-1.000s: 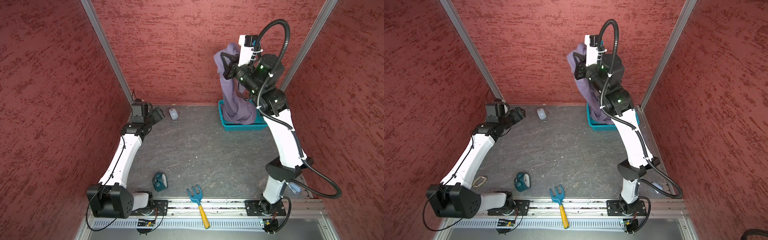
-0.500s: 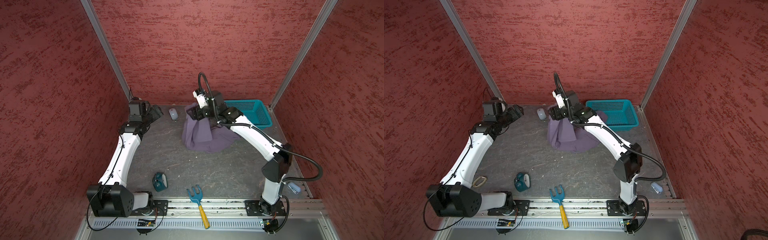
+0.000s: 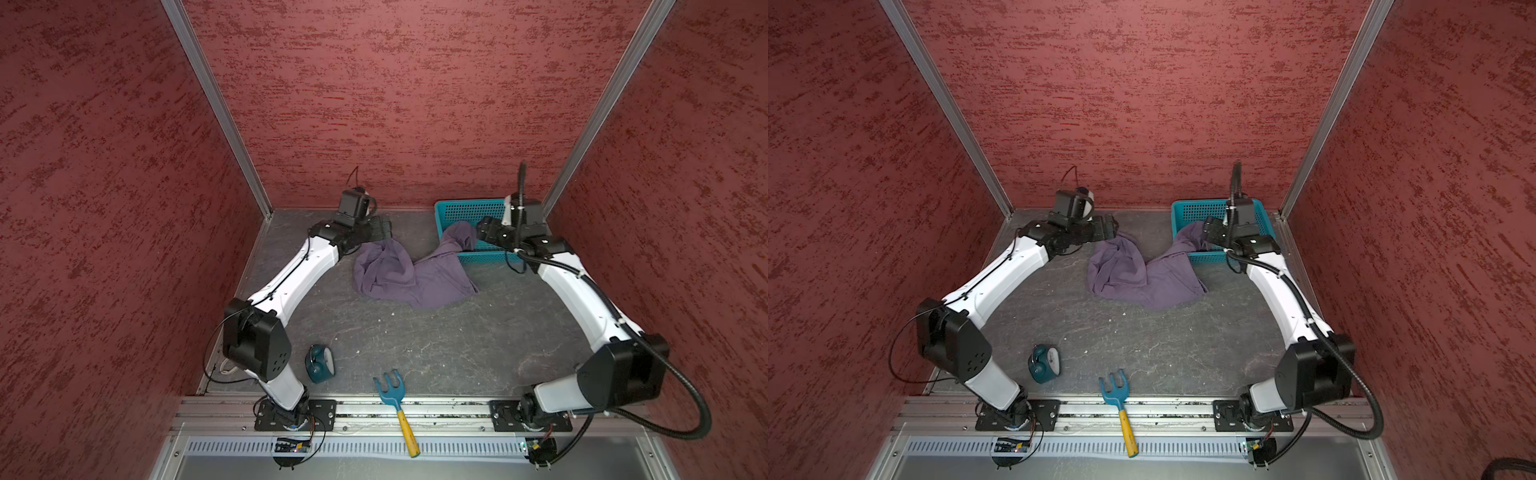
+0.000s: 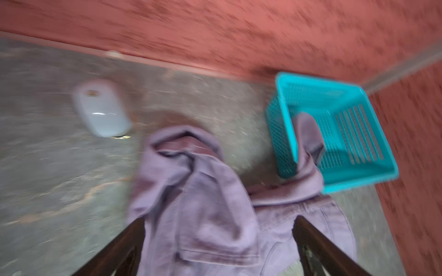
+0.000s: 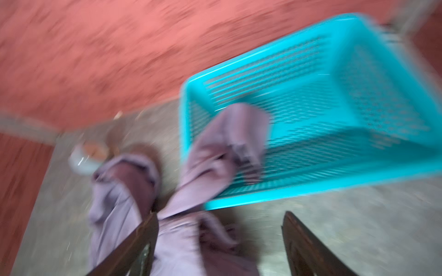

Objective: Fold and stack the trousers
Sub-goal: 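Reach the left gripper to the trousers near the basket while the right draws back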

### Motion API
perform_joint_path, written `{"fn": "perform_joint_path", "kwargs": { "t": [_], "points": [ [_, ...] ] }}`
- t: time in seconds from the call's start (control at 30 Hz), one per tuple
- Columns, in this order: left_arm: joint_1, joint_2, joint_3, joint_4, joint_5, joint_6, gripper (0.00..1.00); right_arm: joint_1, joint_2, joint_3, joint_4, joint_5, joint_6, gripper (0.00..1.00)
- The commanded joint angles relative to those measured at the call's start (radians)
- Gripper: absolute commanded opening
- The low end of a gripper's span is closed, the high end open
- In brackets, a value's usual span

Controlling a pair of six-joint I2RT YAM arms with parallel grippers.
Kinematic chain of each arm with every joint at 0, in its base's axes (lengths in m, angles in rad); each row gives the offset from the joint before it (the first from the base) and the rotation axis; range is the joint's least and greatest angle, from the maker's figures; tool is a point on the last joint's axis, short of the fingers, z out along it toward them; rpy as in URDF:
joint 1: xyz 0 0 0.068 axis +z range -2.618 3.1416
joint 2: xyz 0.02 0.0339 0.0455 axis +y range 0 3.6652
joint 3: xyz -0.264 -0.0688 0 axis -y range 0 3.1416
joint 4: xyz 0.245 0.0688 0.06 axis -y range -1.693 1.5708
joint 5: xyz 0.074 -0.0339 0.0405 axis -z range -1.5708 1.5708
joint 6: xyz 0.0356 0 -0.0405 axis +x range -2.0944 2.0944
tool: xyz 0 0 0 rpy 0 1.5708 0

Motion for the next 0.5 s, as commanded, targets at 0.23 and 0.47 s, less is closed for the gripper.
{"fn": "perform_joint_path", "kwargs": {
  "t": [0.23, 0.47],
  "points": [
    [-0.251, 0.312, 0.278, -0.129, 0.09, 0.11, 0.99, -0.144, 0.025, -0.124, 0.058, -0.183, 0.099, 0.81],
    [-0.322, 0.471, 0.406, -0.16, 0.208, 0.071, 0.99, -0.153, 0.033, -0.125, 0.075, -0.22, 0.1, 0.8]
  ]
}}
